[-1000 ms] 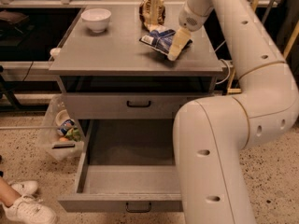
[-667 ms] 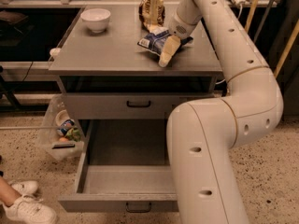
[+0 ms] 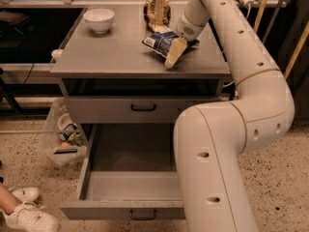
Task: Place blue chip bag into middle drawer
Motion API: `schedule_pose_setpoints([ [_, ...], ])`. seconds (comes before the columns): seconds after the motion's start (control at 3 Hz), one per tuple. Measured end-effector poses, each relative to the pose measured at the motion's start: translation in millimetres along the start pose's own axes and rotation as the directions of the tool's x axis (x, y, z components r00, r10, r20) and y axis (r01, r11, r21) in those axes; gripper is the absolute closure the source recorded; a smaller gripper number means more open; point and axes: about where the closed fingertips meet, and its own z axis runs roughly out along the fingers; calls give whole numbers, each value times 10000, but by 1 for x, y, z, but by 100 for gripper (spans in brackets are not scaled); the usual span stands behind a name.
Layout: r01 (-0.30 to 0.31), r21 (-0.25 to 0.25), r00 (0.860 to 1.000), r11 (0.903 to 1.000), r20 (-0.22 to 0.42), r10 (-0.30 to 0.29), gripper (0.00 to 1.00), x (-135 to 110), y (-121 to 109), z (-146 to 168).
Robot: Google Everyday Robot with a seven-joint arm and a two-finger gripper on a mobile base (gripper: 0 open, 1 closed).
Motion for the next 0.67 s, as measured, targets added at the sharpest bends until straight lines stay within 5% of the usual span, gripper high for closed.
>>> schedule_pose_setpoints([
  [0.67,0,0,10000,10000,0,0,58,0,0,0],
])
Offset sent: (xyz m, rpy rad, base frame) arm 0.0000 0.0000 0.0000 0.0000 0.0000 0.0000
